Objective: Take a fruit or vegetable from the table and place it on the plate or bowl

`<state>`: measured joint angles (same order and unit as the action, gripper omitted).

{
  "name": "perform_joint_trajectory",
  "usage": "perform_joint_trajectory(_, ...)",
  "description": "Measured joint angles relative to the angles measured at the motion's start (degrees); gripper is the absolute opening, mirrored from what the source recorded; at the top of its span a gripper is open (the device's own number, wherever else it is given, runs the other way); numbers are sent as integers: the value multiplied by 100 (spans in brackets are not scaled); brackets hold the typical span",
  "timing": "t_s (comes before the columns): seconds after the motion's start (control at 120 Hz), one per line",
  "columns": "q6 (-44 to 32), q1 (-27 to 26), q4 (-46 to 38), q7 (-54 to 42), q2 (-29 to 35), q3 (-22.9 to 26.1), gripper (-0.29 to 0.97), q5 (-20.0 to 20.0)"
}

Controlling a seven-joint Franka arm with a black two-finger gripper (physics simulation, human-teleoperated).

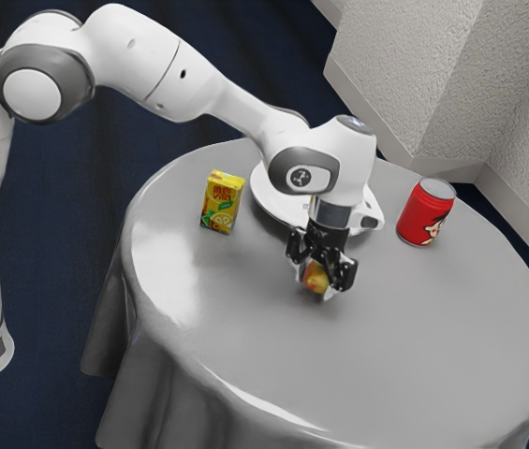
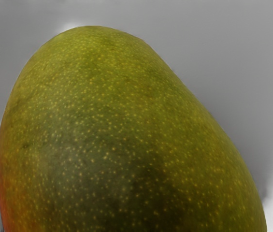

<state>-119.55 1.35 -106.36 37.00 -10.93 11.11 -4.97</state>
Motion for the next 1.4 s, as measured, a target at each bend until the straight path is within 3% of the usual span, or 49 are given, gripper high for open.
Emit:
perform_joint_trajectory(0.4,512,-15,484,28,702,-43,32,112)
perform_joint_trajectory(0.558,1058,-245,1193,-43,794,-622,34,182)
perform_joint_trajectory(0.658,1443,-7,1735,-142,690,-927,34,192)
perform_joint_trajectory(0.858,1990,948,2152,-376,299,-1000,33,199)
perform_joint_trajectory(1.267,2535,1061,2839,-764,-377,-1040,33,200)
perform_joint_trajectory(1.4,2588,1055,2857,-862,-395,-1035,54,231)
